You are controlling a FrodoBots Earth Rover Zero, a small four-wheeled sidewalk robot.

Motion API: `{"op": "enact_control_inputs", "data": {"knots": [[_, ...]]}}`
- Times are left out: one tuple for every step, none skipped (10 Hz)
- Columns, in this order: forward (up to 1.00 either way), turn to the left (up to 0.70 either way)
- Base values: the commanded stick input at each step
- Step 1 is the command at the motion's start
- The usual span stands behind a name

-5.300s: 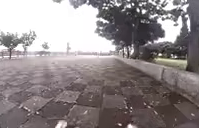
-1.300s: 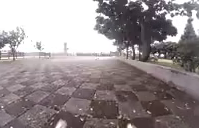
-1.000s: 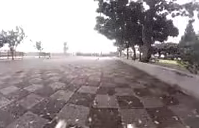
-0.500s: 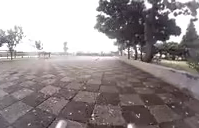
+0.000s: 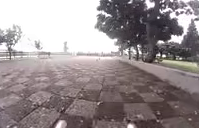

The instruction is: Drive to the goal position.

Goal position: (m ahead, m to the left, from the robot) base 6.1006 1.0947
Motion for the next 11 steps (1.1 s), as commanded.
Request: {"op": "enact_control_inputs", "data": {"knots": [[0.7,0.0],[0.7,0.0],[0.7,0.0],[0.7,0.0],[0.7,0.0],[0.7,0.0],[0.7,0.0],[0.7,0.0],[0.7,0.0],[0.7,0.0],[0.7,0.0]]}}
